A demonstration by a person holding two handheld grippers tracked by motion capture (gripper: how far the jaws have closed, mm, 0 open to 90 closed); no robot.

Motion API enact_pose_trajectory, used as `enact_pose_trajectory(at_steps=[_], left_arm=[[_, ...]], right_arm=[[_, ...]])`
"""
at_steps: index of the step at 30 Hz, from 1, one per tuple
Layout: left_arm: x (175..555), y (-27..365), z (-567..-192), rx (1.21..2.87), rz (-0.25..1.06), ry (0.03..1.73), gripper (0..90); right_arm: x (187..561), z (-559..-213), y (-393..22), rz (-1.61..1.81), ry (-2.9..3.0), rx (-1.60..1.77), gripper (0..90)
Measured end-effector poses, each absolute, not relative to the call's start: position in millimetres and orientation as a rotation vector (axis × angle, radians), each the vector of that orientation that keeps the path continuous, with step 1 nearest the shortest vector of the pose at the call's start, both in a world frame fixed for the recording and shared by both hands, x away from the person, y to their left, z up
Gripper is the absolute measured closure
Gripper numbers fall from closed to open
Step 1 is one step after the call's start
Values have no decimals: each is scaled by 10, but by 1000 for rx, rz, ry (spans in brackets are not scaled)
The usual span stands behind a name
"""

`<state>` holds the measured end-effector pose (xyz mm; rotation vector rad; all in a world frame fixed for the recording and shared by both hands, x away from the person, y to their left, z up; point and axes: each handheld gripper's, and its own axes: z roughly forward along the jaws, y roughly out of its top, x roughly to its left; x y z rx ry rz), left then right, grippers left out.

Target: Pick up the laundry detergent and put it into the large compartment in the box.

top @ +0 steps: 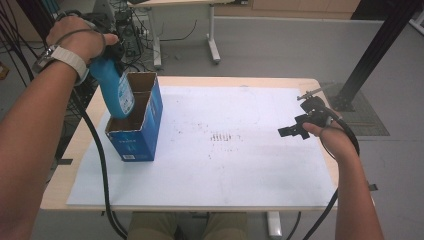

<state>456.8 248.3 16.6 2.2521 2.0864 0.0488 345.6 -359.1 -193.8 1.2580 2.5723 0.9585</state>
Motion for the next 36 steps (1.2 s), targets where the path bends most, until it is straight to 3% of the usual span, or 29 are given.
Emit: enact_pose_trajectory(at_steps=[36], left_arm=[[4730,2491,-446,2272,-24,2083,395]], right_arm=[[3472,-2025,-3628,957,2575,1287,54]])
